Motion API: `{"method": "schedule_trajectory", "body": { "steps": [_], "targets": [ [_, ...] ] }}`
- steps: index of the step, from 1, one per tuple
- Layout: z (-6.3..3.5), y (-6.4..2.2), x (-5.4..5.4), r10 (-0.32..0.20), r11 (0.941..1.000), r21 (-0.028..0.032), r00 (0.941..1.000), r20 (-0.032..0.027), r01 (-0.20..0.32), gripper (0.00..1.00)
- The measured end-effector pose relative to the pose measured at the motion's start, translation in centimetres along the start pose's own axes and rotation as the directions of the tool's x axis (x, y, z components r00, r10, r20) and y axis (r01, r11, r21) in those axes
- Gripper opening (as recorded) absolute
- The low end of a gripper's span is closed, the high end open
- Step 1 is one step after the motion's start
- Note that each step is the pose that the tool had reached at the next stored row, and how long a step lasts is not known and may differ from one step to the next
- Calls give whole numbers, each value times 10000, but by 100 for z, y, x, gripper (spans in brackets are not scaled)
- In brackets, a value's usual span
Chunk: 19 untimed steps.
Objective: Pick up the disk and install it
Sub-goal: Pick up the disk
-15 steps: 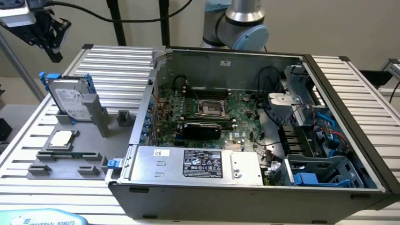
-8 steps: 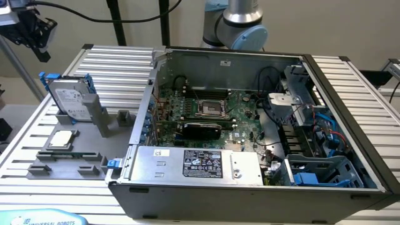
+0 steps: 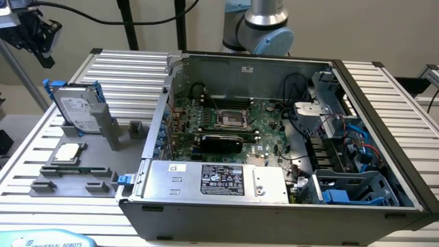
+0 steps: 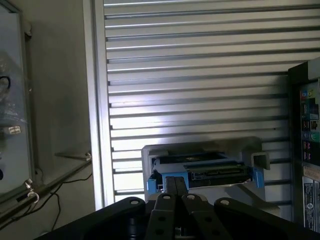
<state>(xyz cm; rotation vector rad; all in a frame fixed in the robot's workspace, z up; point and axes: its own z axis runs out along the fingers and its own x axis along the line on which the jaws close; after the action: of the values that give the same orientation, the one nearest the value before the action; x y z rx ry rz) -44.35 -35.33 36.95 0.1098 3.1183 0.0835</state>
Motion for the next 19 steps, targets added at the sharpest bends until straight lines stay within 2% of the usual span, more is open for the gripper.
{"method": "schedule_trajectory", "body": {
  "steps": [8,12,16,19],
  "targets": [
    [0,0,-1,-18,10000,0,10000,0,18,11],
    [3,1,-11,-536,9986,-11,9986,-27,536,11],
    [9,1,-12,-1252,9921,-27,9921,-66,1252,11],
    [15,0,-12,-1790,9839,-41,9838,-96,1789,11]
  ]
}}
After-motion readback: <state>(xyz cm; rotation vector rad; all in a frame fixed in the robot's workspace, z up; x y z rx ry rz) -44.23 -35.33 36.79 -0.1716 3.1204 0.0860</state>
